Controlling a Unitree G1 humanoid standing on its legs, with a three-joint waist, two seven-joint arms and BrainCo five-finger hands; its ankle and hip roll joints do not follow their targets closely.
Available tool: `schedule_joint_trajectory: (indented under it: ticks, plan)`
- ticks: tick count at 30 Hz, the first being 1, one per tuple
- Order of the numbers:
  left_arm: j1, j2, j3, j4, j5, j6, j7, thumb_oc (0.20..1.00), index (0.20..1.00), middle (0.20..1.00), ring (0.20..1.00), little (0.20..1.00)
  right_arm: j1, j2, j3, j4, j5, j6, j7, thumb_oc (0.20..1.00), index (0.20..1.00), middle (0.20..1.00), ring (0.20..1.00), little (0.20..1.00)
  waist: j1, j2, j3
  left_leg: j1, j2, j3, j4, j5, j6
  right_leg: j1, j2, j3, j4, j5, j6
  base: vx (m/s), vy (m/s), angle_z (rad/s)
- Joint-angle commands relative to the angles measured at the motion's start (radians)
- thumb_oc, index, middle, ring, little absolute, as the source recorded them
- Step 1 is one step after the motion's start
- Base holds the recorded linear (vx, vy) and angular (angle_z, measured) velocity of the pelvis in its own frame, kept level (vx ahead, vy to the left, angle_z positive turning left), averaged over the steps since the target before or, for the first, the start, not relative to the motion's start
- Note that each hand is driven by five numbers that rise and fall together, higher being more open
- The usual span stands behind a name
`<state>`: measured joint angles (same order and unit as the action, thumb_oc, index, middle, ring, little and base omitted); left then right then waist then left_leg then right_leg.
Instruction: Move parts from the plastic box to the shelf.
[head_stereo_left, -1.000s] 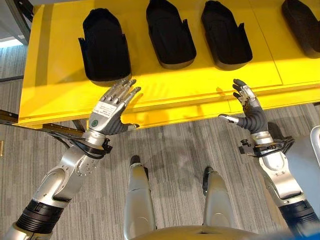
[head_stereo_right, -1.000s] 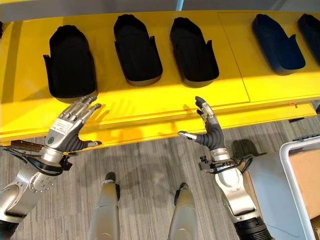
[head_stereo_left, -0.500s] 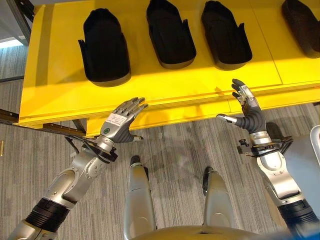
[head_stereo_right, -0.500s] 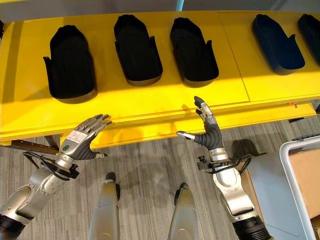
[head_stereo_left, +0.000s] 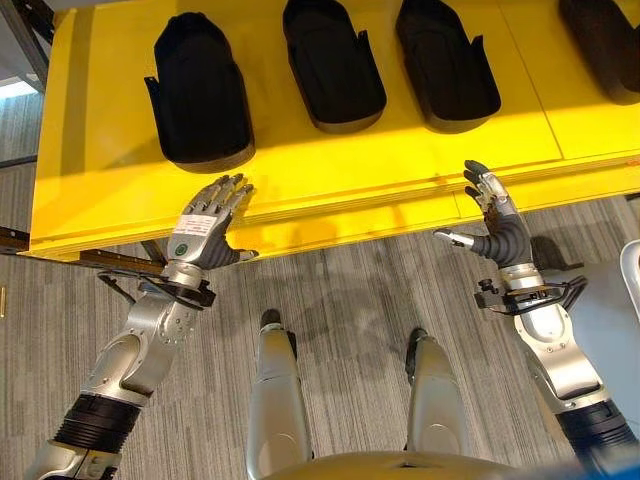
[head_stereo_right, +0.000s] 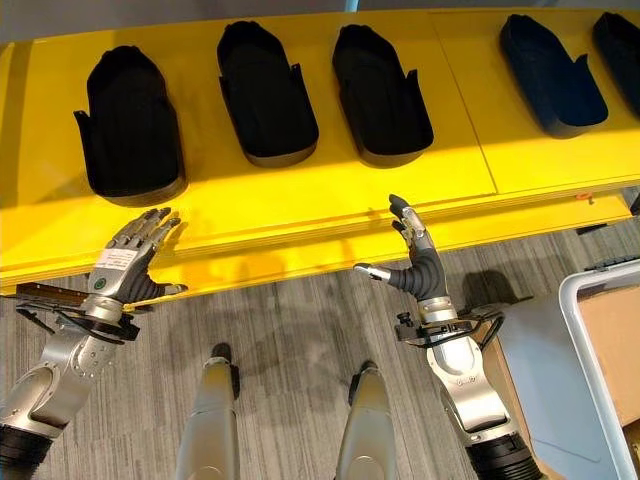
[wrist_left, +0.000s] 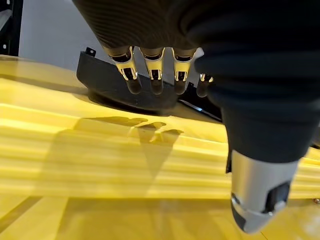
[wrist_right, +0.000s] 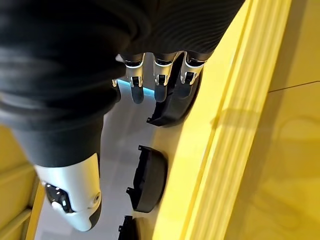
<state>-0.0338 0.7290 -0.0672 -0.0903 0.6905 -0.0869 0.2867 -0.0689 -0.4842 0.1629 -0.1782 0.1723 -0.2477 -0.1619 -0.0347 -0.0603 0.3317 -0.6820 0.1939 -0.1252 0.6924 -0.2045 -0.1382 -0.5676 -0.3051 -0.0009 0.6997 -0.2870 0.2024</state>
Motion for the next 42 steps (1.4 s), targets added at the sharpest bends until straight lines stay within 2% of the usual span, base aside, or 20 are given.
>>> schedule_joint_trajectory:
  ticks: [1, 14, 34, 42]
  plan:
    - [-0.019, 0.013, 0.024, 0.018, 0.024, 0.009, 0.045, 1.0, 1.0, 1.0, 1.0, 1.0, 0.009, -0.013, -0.039, -0.051, 0.003, -0.033, -0.001, 1.0, 1.0, 1.0, 1.0, 1.0, 0.01, -0.014, -0.066, -0.02, 0.029, 0.011, 0.01, 0.053, 0.021, -0.057, 0.028, 0.042, 0.015, 0.122, -0.068, 0.0, 0.0, 0.0]
    - [-0.018, -0.003, 0.008, 0.069, 0.017, 0.021, 0.031, 1.0, 1.0, 1.0, 1.0, 1.0, 0.009, -0.01, -0.036, -0.053, 0.004, -0.026, 0.008, 1.0, 1.0, 1.0, 1.0, 1.0, 0.011, -0.014, -0.059, -0.029, 0.027, 0.014, 0.017, 0.052, 0.022, -0.067, 0.027, 0.051, 0.024, 0.121, -0.066, 0.0, 0.003, -0.01]
    - [-0.168, -0.068, -0.023, 0.237, -0.041, 0.102, 0.07, 1.0, 1.0, 1.0, 1.0, 1.0, 0.03, -0.021, -0.021, -0.059, 0.019, -0.013, 0.019, 1.0, 1.0, 1.0, 1.0, 1.0, -0.008, -0.02, -0.069, -0.051, 0.029, 0.017, 0.044, 0.044, 0.024, -0.105, 0.029, 0.065, 0.053, 0.113, -0.071, 0.0, 0.0, 0.0]
    - [-0.19, -0.063, -0.005, 0.276, -0.039, 0.132, 0.08, 1.0, 1.0, 1.0, 1.0, 1.0, 0.04, -0.028, -0.018, -0.063, 0.025, -0.008, 0.029, 1.0, 1.0, 1.0, 1.0, 1.0, -0.011, -0.02, -0.076, -0.057, 0.032, 0.02, 0.052, 0.041, 0.023, -0.113, 0.031, 0.071, 0.06, 0.113, -0.071, 0.0, 0.0, 0.0]
